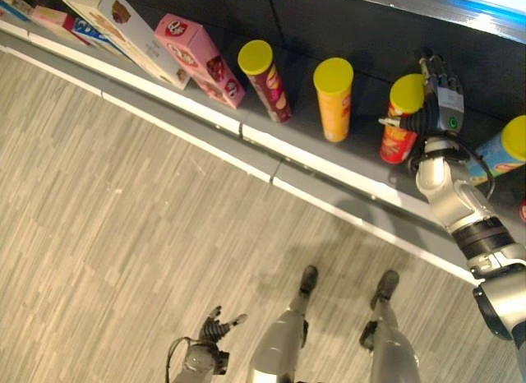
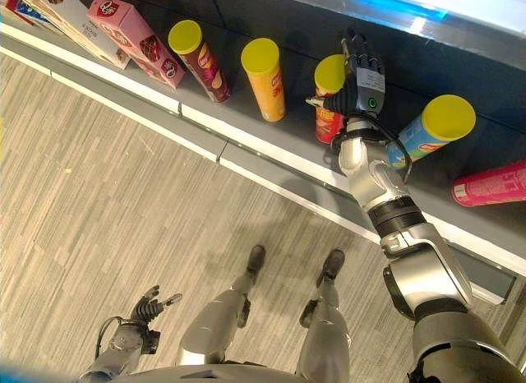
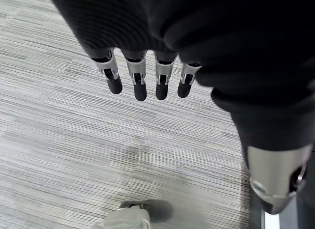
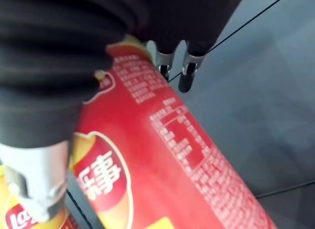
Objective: Put the goods on the table back onto the shelves and tidy them up.
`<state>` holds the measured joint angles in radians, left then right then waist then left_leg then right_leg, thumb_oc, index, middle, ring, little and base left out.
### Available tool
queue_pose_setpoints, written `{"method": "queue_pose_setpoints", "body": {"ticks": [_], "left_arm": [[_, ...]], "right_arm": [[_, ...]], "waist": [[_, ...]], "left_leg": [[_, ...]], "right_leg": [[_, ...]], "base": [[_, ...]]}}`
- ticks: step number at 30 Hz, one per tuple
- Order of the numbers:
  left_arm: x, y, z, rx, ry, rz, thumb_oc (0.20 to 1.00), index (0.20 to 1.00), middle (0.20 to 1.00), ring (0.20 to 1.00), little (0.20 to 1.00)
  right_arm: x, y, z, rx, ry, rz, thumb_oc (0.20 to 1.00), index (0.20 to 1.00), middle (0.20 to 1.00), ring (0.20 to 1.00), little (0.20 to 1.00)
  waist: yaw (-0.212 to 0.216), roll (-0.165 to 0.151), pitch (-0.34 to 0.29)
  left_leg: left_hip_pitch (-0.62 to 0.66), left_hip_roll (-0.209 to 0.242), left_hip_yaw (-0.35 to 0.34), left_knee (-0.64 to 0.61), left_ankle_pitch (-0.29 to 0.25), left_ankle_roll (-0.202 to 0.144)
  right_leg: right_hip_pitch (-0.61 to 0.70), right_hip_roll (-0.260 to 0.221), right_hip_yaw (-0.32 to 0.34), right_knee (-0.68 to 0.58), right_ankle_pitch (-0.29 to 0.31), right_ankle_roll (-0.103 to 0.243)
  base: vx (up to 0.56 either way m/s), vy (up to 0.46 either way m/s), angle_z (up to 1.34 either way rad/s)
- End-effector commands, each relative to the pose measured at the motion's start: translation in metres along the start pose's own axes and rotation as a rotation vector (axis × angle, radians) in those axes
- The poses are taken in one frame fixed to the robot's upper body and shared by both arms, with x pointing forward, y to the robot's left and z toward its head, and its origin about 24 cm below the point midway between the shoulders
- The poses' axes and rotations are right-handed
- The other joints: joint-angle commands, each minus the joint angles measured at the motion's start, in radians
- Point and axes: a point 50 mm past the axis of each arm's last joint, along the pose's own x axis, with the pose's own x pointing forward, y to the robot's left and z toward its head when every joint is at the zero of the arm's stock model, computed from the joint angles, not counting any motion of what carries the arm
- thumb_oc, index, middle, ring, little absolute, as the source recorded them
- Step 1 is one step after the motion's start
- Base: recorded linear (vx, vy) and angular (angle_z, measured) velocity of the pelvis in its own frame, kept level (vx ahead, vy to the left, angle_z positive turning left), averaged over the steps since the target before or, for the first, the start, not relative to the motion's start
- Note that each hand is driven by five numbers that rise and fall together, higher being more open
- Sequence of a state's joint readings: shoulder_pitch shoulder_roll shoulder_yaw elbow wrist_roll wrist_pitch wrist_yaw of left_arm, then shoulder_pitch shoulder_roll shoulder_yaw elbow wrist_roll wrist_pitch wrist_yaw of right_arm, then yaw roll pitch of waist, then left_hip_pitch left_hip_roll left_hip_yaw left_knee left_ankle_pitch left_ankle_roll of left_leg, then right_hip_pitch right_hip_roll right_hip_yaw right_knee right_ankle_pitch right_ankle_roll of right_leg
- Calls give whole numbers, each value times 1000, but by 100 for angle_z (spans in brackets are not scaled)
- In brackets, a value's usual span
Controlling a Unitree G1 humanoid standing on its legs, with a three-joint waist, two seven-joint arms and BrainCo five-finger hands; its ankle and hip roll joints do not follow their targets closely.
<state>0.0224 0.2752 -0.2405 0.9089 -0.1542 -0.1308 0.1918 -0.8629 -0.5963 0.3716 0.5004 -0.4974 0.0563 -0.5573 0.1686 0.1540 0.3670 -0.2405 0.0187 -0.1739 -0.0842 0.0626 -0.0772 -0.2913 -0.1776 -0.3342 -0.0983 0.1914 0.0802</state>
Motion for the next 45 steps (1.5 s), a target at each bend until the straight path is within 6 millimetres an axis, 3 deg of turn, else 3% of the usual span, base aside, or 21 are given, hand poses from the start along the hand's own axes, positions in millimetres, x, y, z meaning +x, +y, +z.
{"method": "queue_pose_setpoints", "body": {"ticks": [1,8,13,16,17,22,23,26,29,30,31,32,33,34,39,40,41,42,43,44,45], "left_arm": [[2,-2,1,37,-2,-1,1000,1000,1000,1000,1000],[2,-4,-1,41,20,-5,1000,1000,1000,1000,1000],[2,1,-5,38,44,2,1000,1000,1000,1000,1000],[1,3,-7,37,50,5,1000,1000,1000,1000,1000],[0,8,-12,48,71,18,1000,1000,1000,1000,1000],[-5,17,-34,77,166,44,1000,1000,1000,1000,1000],[-5,17,-34,79,166,43,1000,1000,1000,1000,1000],[-4,23,-39,114,199,50,1000,1000,1000,1000,1000],[-4,24,-38,137,194,39,1000,1000,1000,1000,1000],[-3,25,-37,145,190,41,1000,1000,1000,1000,1000],[-2,28,-31,129,167,48,1000,1000,1000,1000,1000],[-2,28,-31,130,167,47,1000,1000,1000,1000,1000],[-1,29,-26,120,143,53,1000,1000,1000,1000,1000],[-1,29,-26,120,143,52,1000,1000,1000,1000,1000],[0,35,-22,72,123,79,1000,1000,1000,1000,1000],[-1,36,-22,64,121,84,1000,1000,1000,1000,1000],[-2,37,-23,64,123,83,1000,1000,1000,1000,1000],[-4,39,-26,63,127,85,1000,1000,1000,1000,1000],[-4,39,-27,64,128,84,1000,1000,1000,1000,1000],[-5,40,-30,38,144,99,1000,1000,1000,1000,1000],[-6,39,-31,24,143,102,1000,1000,1000,1000,1000]], "right_arm": [[11,-13,18,14,-84,-88,1000,1000,1000,1000,1000],[-9,-16,32,77,-162,-91,1000,1000,1000,1000,1000],[-44,2,52,191,-256,92,1000,1000,1000,1000,1000],[-58,6,52,223,-272,166,1000,1000,1000,1000,1000],[-79,12,48,249,-280,280,1000,1000,1000,1000,1000],[-125,21,24,289,-180,457,1000,1000,1000,1000,1000],[-126,20,23,289,-178,458,1000,1000,1000,1000,1000],[-149,18,4,282,-90,509,1000,1000,1000,1000,1000],[-156,17,-4,261,-58,521,1000,1000,1000,1000,1000],[-161,17,-9,257,-35,526,1000,1000,1000,1000,1000],[-171,16,-18,254,14,543,1000,1000,1000,1000,1000],[-171,16,-18,253,15,543,1000,1000,1000,1000,1000],[-178,17,-26,267,74,550,1000,1000,1000,1000,1000],[-179,17,-26,267,75,551,1000,1000,1000,1000,1000],[-188,18,-42,284,187,550,1000,1000,1000,1000,1000],[-190,16,-46,274,204,548,1000,1000,1000,1000,1000],[-195,15,-51,271,231,544,1000,1000,1000,1000,1000],[-200,8,-62,241,271,536,1000,1000,1000,1000,1000],[-200,7,-62,241,272,537,1000,1000,1000,1000,1000],[-208,1,-73,210,315,530,1000,1000,1000,1000,1000],[-210,-3,-77,192,324,530,1000,1000,1000,1000,1000]], "waist": [[12,-44,-29],[-4,-71,-49],[-26,-119,-76],[-38,-138,-87],[-58,-163,-111],[-119,-203,-154],[-115,-204,-154],[-175,-219,-151],[-185,-216,-141],[-190,-213,-134],[-193,-196,-129],[-192,-195,-128],[-182,-190,-148],[-181,-189,-148],[-160,-210,-189],[-158,-214,-196],[-156,-220,-202],[-163,-228,-213],[-161,-225,-214],[-180,-227,-218],[-188,-219,-219]], "left_leg": [[-38,6,57,-3,2,-25],[-9,11,66,-3,-14,-21],[50,15,92,-3,-43,-5],[79,11,103,0,-57,5],[115,7,121,4,-77,16],[193,-13,170,10,-118,47],[195,-13,172,10,-119,47],[232,-24,243,9,-134,67],[253,-17,284,7,-141,71],[262,-6,305,8,-144,70],[271,33,365,21,-147,60],[273,34,365,21,-148,60],[273,72,425,38,-162,43],[275,73,427,39,-164,42],[259,138,537,75,-155,-1],[259,152,555,81,-151,-12],[262,163,575,85,-148,-21],[261,205,603,110,-134,-47],[262,210,604,112,-134,-50],[277,271,619,121,-102,-83],[282,300,623,126,-86,-94]], "right_leg": [[88,-84,63,15,-99,122],[114,-82,63,17,-105,121],[153,-85,76,22,-111,122],[167,-88,87,30,-114,123],[186,-92,98,39,-115,127],[203,-103,149,67,-110,142],[202,-104,152,68,-110,142],[149,-105,216,113,-75,160],[132,-113,198,131,-58,165],[131,-126,166,142,-52,165],[152,-176,58,160,-59,147],[154,-175,58,160,-59,147],[198,-236,-30,168,-52,159],[199,-235,-29,168,-52,160],[229,-307,-133,108,71,182],[235,-305,-148,95,76,182],[246,-301,-168,81,55,182],[259,-269,-174,57,-3,182],[259,-266,-173,58,-6,182],[252,-215,-145,70,-67,169],[251,-185,-133,75,-94,156]], "base": [[0,0,0],[3,5,0],[33,63,-6],[51,102,-29],[66,145,-33],[54,160,-32],[9,188,-44],[-39,147,-71],[-38,32,-94],[-122,-93,-93],[-108,-98,-83],[-111,-208,-102],[-31,-128,-98],[-60,-202,-104],[-40,-288,-86],[0,-307,-109],[51,-464,-106],[57,-365,-109],[95,-574,-116],[79,-449,-111],[96,-576,-69]]}}
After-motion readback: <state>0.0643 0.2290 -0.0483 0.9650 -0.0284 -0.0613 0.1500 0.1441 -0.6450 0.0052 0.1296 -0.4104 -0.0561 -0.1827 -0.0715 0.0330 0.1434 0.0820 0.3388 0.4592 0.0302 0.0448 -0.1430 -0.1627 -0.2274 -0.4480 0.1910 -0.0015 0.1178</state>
